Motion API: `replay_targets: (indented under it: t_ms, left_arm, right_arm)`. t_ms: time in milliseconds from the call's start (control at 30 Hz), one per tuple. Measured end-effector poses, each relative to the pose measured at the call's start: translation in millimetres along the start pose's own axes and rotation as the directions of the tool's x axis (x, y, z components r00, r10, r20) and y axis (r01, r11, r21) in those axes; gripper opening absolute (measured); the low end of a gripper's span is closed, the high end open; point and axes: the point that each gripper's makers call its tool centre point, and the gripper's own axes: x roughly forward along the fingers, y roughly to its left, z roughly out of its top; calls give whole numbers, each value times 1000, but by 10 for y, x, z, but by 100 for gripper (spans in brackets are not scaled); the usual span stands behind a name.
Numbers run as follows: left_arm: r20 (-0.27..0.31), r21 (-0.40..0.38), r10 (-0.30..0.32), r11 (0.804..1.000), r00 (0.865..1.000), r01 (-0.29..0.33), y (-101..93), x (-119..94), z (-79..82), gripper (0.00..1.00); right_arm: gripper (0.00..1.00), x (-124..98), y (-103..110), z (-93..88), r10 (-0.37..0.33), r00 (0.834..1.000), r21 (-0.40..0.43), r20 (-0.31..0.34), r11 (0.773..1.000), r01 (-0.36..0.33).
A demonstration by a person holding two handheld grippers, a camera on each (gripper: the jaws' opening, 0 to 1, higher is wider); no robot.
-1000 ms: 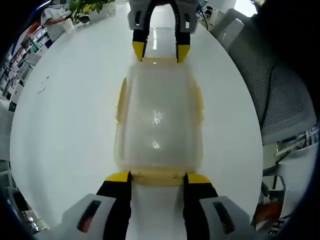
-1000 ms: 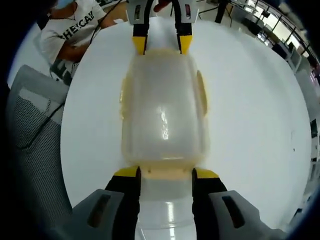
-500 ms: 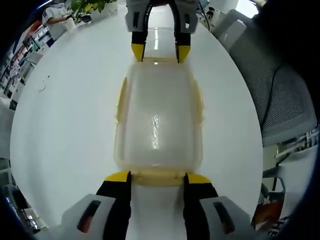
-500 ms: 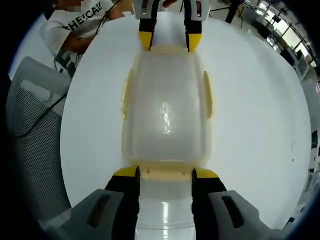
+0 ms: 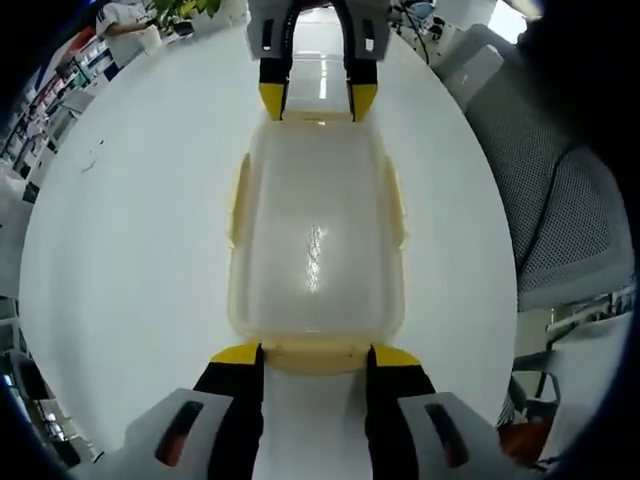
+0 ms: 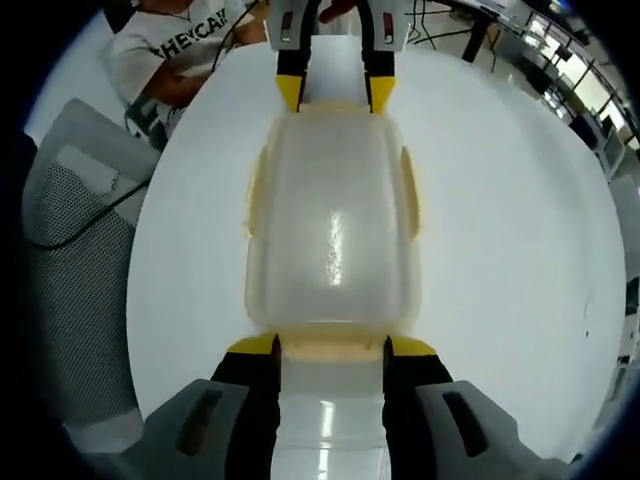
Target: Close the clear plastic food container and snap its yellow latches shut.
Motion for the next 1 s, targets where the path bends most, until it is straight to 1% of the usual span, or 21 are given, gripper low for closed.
replay_targets:
  t_ms: [67,133,200,233,400,567,667,733,800,867,933,1000]
  left_arm:
    - [13,1,5,1000,1000,-6,10,-50,8,34]
    - [24,-2,7,1000,1000,-7,24,-102,5,34]
    - [25,4,7,1000,1000,-7,22,-144,-2,34]
    - [28,9,14,1000,1000,-14,32,-166,7,35]
    - [36,3,10,1000,999,-10,24,-257,31,35]
    - [34,9,7,1000,999,-7,29,-301,74,34]
    - [34,3,-4,1000,999,4,23,-329,114,34]
    - [42,-2,-2,1000,999,2,46,-362,145,34]
    - [47,9,13,1000,999,-13,75,-411,180,34]
    - [46,11,18,1000,999,-19,90,-435,188,34]
    - [44,22,26,999,999,-27,86,-465,201,34]
    - [47,13,23,1000,999,-24,72,-478,202,34]
  right_arm:
    - [37,-15,-15,14,-9,1000,0,4,1000,9]
    - [36,-43,-10,34,-3,1000,9,14,1000,3]
    - [36,-81,-7,65,0,1000,11,29,1000,0]
    - [36,-93,-13,76,-3,1000,12,31,1000,3]
    - [36,-173,-9,114,-8,999,3,36,1000,8]
    - [36,-261,6,115,-5,999,9,35,1000,5]
    - [36,-311,-9,96,-10,1000,-3,28,1000,10]
    - [36,-356,-41,82,-17,999,-2,28,1000,17]
    - [36,-389,-55,81,-24,999,3,28,1000,24]
    - [36,-437,-64,89,-38,999,1,35,999,38]
    - [36,-475,-46,100,-38,998,8,42,999,38]
    - [36,-494,-37,108,-42,998,3,41,999,42]
